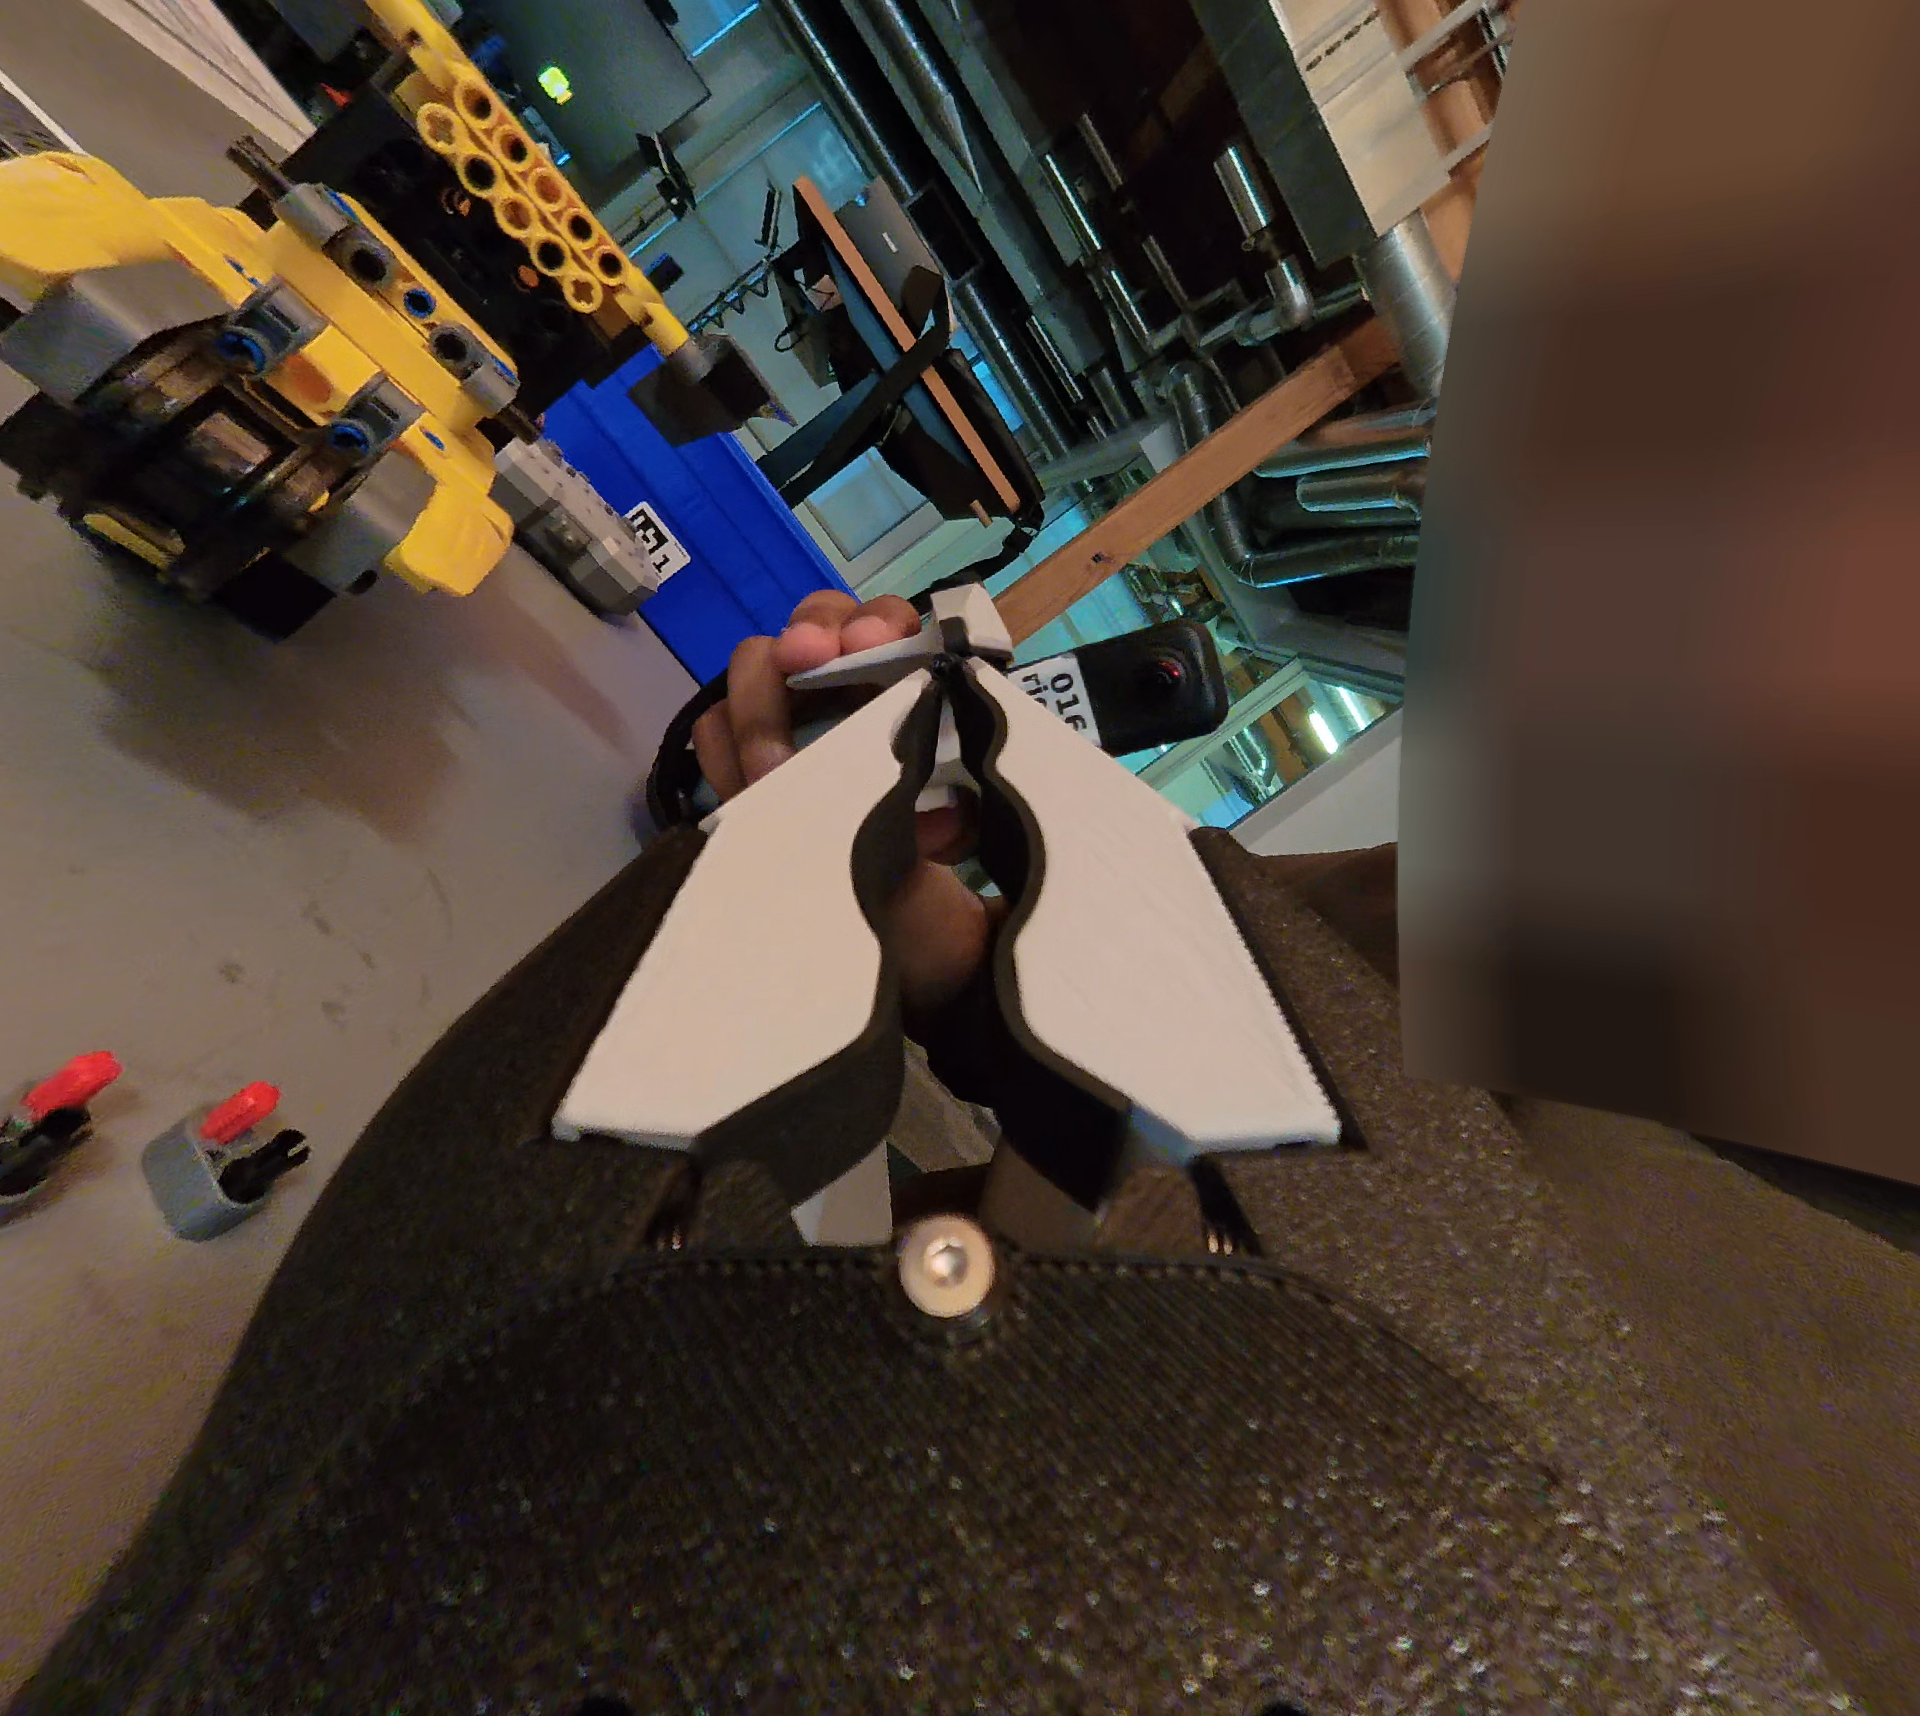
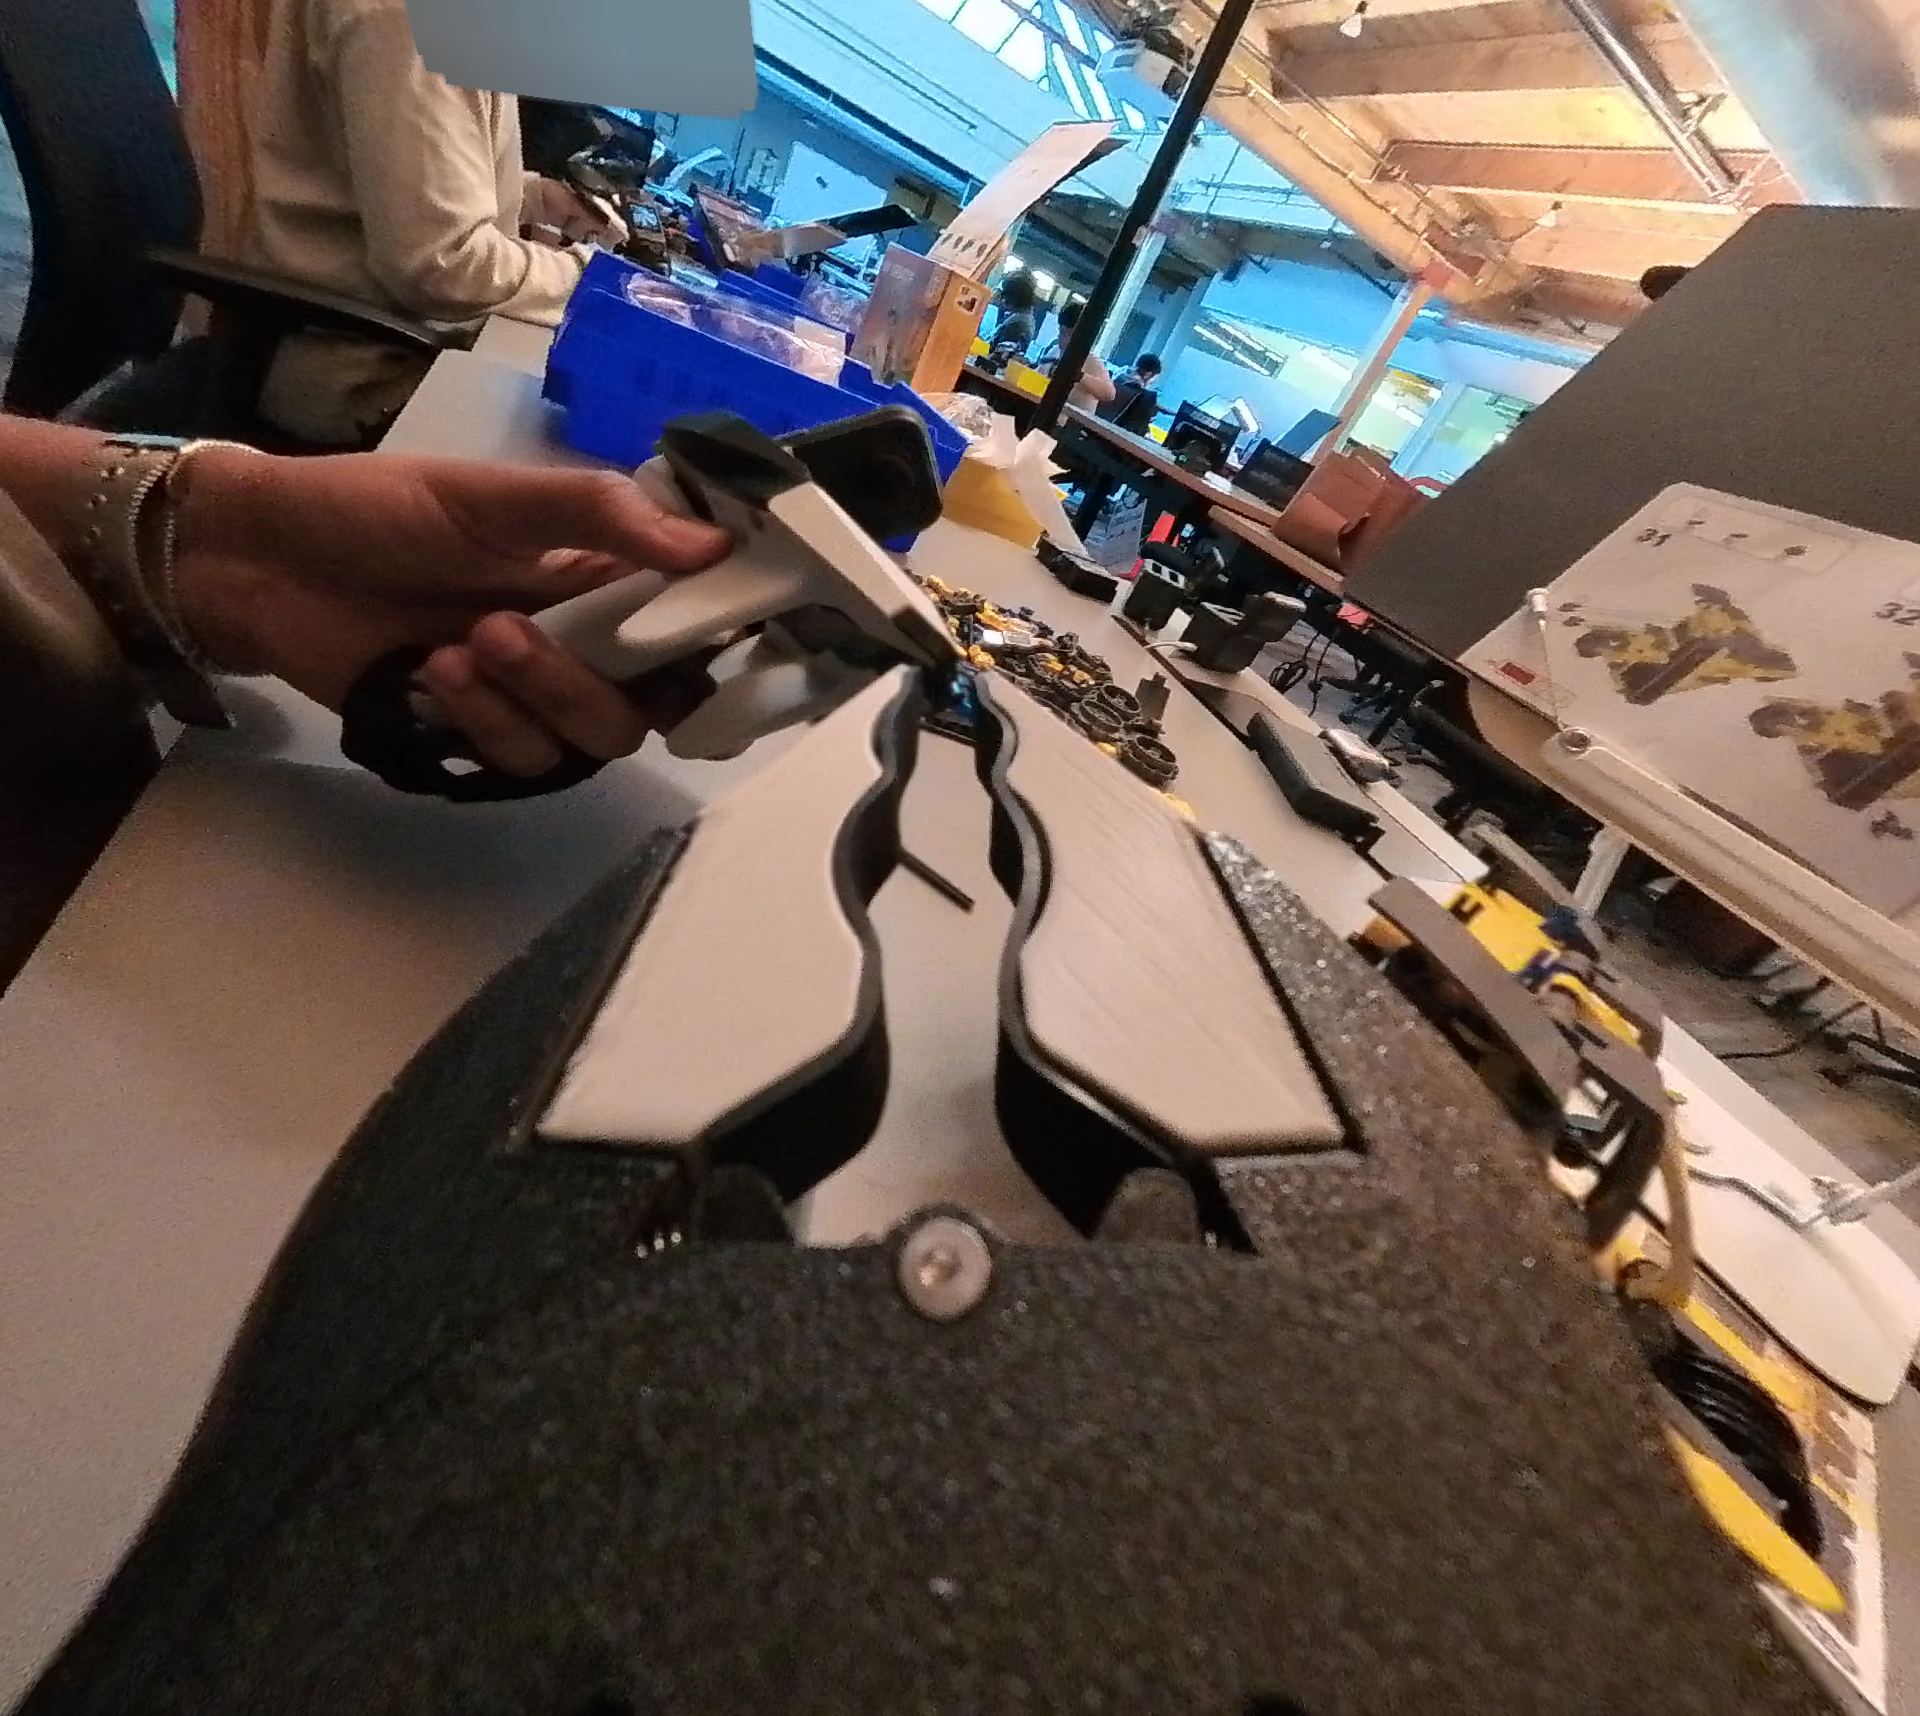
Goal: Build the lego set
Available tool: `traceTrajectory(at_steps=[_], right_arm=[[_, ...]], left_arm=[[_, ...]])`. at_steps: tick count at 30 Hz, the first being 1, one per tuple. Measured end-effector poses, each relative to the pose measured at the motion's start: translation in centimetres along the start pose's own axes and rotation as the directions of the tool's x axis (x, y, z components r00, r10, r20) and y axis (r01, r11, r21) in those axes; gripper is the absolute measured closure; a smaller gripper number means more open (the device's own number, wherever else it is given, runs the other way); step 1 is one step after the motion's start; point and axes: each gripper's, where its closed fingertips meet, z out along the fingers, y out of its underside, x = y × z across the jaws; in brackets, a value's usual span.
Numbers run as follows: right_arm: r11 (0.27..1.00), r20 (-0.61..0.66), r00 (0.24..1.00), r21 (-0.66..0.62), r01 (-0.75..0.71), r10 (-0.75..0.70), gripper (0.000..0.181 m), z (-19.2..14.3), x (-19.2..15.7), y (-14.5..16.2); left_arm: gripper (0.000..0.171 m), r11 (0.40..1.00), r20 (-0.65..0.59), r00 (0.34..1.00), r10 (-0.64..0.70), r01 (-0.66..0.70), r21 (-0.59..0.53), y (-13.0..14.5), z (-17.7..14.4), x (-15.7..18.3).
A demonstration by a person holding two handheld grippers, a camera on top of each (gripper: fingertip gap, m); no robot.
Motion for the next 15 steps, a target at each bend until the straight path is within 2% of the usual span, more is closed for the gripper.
traceTrajectory(at_steps=[3, 7, 9, 10, 15], right_arm=[[1.000, 0.004, 1.000, -0.006, -0.010, 0.011, 0.165, 0.07, -0.05, 0.12], [1.000, 0.006, 1.000, -0.022, 0.004, -0.004, 0.165, 0.11, -0.11, 0.46], [1.000, 0.011, 1.000, -0.021, 0.009, -0.009, 0.171, 0.10, -0.24, 0.41], [1.000, 0.011, 1.000, -0.019, 0.016, -0.016, 0.180, 0.06, -0.27, 0.37], [0.998, -0.014, 0.999, -0.049, 0.050, -0.051, 0.181, 0.01, 0.23, 0.79]], left_arm=[[0.171, 1.000, 0.002, 1.000, -0.004, 0.004, -0.010, 0.19, 0.01, -0.10], [0.171, 1.000, -0.006, 1.000, -0.020, 0.020, -0.021, 0.44, 0.11, -0.09], [0.171, 0.999, -0.005, 1.000, -0.024, 0.024, -0.026, 0.60, 0.14, -0.16], [0.171, 0.999, -0.005, 1.000, -0.025, 0.025, -0.026, 0.64, 0.15, -0.17], [0.171, 1.000, 0.008, 1.000, -0.013, 0.013, -0.019, 0.43, -0.08, -0.22]])
